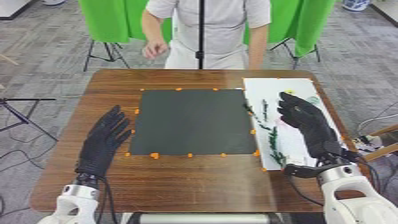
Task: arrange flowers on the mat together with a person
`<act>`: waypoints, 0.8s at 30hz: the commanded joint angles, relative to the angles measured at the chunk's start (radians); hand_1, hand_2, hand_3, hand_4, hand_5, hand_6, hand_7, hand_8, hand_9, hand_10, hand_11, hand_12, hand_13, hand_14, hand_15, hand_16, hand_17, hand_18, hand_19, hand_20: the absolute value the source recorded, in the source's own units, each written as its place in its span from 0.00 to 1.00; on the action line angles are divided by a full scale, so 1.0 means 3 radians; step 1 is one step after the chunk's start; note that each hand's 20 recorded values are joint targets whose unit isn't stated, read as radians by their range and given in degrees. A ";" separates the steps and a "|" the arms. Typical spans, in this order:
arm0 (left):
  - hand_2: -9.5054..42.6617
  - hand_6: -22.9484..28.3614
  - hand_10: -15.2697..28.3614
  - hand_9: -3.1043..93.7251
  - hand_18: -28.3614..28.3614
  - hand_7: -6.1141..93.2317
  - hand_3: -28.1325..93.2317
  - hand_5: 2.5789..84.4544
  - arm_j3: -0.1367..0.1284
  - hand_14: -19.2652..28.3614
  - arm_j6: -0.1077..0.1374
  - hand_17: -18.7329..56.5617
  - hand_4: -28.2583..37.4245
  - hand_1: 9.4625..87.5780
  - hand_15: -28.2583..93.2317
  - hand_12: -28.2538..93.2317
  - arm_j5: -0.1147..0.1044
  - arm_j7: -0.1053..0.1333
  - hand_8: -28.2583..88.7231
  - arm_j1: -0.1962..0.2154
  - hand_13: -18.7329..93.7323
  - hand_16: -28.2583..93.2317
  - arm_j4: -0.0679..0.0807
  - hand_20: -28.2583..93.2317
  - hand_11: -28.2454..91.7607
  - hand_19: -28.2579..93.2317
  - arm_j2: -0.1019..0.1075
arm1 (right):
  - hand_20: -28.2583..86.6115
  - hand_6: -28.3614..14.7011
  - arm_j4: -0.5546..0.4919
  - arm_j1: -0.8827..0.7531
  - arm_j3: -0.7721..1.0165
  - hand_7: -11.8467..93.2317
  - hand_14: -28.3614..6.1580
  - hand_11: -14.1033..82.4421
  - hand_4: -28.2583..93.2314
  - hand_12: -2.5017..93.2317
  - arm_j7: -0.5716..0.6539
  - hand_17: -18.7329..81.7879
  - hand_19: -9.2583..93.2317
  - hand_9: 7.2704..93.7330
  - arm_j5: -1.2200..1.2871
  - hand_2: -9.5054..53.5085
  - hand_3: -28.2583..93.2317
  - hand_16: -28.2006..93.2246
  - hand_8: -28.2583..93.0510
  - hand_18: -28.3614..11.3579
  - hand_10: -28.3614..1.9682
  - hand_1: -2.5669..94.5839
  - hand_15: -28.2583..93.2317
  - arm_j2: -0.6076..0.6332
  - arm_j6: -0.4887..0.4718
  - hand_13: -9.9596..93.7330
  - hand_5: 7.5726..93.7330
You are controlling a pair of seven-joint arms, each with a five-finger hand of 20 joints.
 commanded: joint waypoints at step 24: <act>0.10 0.51 0.58 0.24 0.86 0.26 0.80 0.29 -0.0098 0.64 0.0157 0.11 0.01 0.24 0.35 0.38 -0.0043 0.0077 0.15 0.0200 0.29 0.28 -0.0097 0.30 0.36 0.56 0.0005 | 0.39 0.59 0.0000 -0.0029 0.0054 0.24 0.51 0.22 0.02 0.19 -0.0062 0.20 0.38 0.33 0.0156 0.30 0.92 0.46 0.16 0.24 0.55 0.16 0.25 0.0018 -0.0123 0.32 0.34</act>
